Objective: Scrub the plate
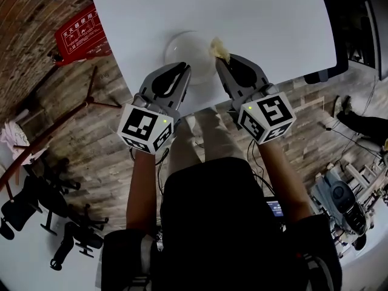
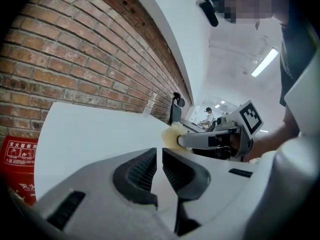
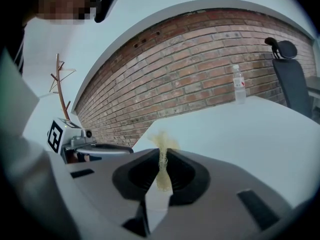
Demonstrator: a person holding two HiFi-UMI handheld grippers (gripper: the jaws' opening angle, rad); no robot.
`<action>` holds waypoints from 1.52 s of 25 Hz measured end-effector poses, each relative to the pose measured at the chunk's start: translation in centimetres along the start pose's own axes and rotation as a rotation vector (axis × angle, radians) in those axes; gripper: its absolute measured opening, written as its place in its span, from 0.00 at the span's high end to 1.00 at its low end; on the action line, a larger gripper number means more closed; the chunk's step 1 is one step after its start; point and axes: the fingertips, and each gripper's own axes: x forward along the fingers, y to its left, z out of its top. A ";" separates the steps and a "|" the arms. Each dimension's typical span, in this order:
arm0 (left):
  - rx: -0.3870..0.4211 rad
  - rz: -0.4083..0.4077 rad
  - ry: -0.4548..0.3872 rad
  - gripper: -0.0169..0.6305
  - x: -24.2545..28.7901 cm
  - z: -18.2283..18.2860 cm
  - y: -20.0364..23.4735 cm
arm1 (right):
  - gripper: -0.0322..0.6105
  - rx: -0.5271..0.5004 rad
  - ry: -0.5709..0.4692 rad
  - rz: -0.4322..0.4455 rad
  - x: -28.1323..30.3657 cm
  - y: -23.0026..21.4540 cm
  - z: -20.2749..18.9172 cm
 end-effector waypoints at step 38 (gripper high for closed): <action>0.470 -0.127 0.378 0.23 2.9 -7.8 2.3 | 0.87 0.040 0.057 0.018 -0.1 0.7 -3.8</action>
